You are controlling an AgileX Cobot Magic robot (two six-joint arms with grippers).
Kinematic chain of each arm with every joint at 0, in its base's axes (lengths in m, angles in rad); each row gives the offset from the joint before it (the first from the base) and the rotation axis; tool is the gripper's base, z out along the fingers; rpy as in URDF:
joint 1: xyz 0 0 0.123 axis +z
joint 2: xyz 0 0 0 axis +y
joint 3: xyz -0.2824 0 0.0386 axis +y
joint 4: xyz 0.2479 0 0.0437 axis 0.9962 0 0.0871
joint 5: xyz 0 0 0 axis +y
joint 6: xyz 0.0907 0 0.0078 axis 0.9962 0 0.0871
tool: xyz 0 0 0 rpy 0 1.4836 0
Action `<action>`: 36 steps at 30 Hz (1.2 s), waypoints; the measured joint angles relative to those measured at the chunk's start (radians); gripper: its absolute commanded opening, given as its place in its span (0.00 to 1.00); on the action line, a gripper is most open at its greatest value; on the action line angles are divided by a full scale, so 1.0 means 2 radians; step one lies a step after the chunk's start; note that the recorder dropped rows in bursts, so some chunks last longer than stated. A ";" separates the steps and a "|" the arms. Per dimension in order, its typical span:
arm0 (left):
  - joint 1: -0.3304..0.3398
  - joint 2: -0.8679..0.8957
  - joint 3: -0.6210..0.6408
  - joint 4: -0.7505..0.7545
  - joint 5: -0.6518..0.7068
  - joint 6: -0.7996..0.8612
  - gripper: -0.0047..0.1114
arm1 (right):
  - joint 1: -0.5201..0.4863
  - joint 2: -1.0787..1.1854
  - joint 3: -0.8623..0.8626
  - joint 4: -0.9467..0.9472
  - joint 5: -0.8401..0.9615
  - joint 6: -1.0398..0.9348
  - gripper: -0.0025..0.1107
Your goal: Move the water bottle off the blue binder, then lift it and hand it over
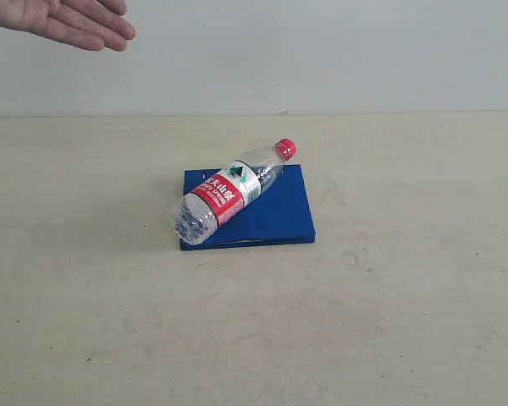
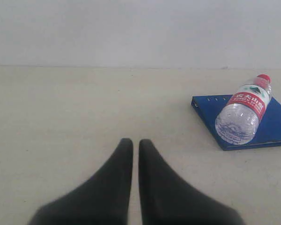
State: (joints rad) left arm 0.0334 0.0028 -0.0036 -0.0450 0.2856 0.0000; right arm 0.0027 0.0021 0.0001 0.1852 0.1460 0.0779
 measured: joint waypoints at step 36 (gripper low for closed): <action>0.000 0.000 0.000 0.000 0.000 0.000 0.08 | -0.001 0.860 -0.589 0.615 0.322 -0.470 0.55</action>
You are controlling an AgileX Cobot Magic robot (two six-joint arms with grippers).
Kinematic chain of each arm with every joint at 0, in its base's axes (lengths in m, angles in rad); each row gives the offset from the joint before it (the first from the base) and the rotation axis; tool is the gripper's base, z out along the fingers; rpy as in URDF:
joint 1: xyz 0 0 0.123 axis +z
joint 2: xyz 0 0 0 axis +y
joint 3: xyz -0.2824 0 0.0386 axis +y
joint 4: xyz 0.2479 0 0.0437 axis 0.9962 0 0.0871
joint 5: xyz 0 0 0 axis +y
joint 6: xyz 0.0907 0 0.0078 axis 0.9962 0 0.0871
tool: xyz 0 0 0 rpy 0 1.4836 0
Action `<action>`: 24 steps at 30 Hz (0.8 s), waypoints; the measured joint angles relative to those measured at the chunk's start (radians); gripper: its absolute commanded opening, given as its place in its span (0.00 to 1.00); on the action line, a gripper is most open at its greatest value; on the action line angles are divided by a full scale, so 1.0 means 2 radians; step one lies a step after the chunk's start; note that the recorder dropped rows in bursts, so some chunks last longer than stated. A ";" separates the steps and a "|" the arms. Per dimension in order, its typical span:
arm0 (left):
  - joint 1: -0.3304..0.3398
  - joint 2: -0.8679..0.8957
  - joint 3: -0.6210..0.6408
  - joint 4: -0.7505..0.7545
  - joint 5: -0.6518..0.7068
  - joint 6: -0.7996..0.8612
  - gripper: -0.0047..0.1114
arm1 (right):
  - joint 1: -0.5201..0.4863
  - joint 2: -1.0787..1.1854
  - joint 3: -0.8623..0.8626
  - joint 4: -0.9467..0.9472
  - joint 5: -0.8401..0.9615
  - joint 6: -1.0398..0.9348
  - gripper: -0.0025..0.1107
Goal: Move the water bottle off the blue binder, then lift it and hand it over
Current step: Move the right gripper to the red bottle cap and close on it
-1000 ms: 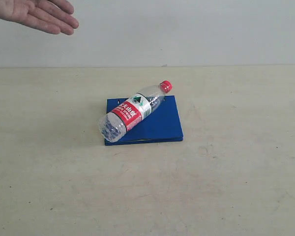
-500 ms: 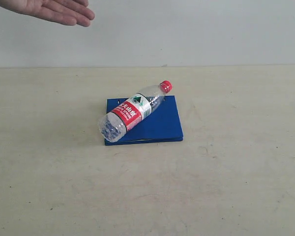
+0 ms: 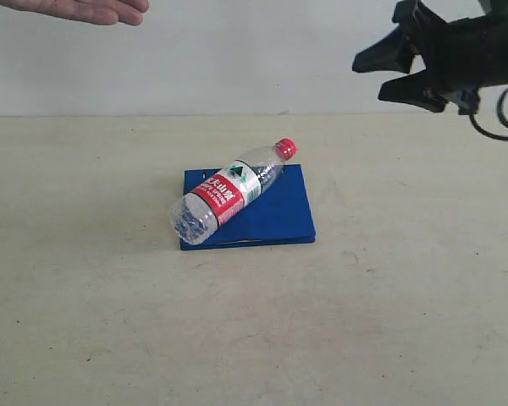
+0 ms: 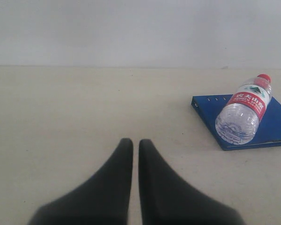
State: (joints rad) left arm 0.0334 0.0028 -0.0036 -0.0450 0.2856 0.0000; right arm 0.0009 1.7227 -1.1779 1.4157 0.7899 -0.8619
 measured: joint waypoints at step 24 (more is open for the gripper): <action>0.000 0.000 0.000 0.000 0.000 0.000 0.08 | 0.078 0.333 -0.258 0.057 0.001 0.135 0.55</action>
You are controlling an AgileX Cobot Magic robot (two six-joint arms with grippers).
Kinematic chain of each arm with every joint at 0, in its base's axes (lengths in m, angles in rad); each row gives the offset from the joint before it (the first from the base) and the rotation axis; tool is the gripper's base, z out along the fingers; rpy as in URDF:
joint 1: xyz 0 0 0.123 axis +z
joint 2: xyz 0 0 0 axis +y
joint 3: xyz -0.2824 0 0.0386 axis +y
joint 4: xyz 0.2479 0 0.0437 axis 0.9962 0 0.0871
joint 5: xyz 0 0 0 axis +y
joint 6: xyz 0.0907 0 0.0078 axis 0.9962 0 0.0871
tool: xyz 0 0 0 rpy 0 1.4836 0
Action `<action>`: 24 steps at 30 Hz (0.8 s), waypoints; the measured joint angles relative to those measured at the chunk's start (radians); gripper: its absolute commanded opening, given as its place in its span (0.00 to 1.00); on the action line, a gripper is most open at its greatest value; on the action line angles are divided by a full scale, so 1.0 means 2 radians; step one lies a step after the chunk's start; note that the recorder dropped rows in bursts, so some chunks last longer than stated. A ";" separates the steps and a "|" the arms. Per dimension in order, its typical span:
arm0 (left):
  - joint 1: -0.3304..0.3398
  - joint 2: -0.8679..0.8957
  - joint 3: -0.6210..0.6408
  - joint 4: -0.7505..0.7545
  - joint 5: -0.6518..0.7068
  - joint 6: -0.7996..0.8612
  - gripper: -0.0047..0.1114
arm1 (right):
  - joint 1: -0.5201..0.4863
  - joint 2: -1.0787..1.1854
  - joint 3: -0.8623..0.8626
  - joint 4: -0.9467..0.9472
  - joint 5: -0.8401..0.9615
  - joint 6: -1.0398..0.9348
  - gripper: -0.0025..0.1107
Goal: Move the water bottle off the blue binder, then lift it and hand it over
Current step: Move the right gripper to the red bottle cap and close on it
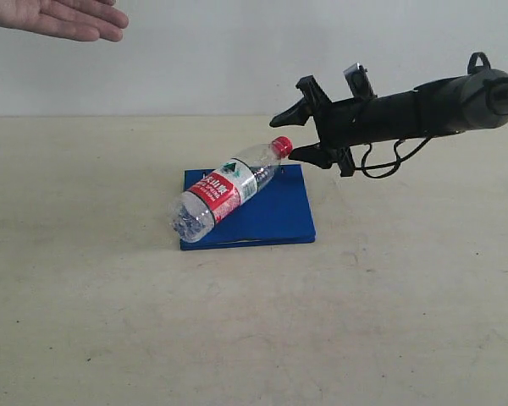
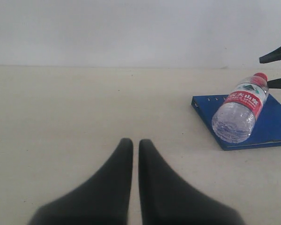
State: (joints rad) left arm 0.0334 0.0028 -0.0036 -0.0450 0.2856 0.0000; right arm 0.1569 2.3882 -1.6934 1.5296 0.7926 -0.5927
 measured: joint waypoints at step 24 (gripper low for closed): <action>0.000 0.000 0.000 0.000 0.000 0.000 0.08 | 0.037 0.000 0.000 -0.017 -0.064 0.018 0.49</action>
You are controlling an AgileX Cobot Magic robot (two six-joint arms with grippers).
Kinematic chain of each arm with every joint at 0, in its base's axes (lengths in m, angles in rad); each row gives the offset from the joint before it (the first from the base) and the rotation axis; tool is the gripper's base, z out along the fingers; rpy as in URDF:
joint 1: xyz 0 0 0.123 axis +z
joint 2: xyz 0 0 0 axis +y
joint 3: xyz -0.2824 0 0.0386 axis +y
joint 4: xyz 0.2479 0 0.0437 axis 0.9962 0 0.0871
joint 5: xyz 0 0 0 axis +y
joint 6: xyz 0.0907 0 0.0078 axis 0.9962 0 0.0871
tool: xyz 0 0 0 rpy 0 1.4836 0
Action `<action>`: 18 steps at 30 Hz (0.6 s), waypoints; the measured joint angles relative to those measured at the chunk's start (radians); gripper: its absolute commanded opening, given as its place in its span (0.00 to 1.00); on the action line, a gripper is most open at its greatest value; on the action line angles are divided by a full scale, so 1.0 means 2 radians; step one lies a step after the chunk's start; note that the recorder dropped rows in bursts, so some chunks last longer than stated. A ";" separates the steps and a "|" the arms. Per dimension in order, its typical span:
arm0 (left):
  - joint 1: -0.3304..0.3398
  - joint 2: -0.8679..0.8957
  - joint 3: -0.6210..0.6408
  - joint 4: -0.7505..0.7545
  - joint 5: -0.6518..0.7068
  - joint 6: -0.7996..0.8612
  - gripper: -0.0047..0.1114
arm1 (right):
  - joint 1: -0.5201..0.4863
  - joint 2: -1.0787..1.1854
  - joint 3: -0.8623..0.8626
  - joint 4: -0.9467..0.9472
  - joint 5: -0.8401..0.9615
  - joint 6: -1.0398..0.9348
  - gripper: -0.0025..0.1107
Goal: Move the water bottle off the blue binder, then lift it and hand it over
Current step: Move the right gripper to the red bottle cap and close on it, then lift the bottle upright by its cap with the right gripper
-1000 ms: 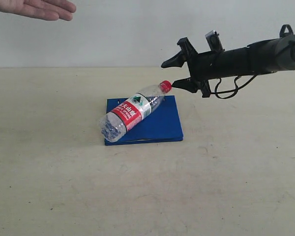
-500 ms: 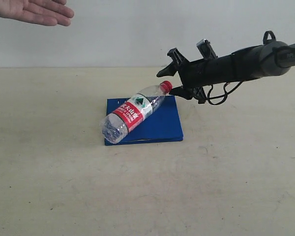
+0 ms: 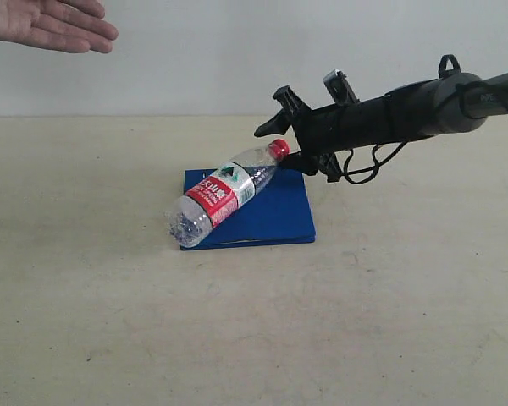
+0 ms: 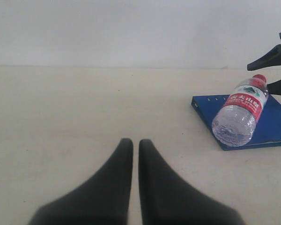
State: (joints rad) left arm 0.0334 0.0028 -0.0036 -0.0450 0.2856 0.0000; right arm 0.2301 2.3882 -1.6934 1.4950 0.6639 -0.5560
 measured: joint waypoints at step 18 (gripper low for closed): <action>0.000 0.000 0.000 0.000 0.000 0.000 0.08 | 0.005 0.000 0.000 0.002 -0.030 0.009 0.02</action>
State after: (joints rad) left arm 0.0334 0.0028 -0.0036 -0.0450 0.2856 0.0000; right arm 0.2400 2.3882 -1.6934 1.4999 0.6041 -0.5384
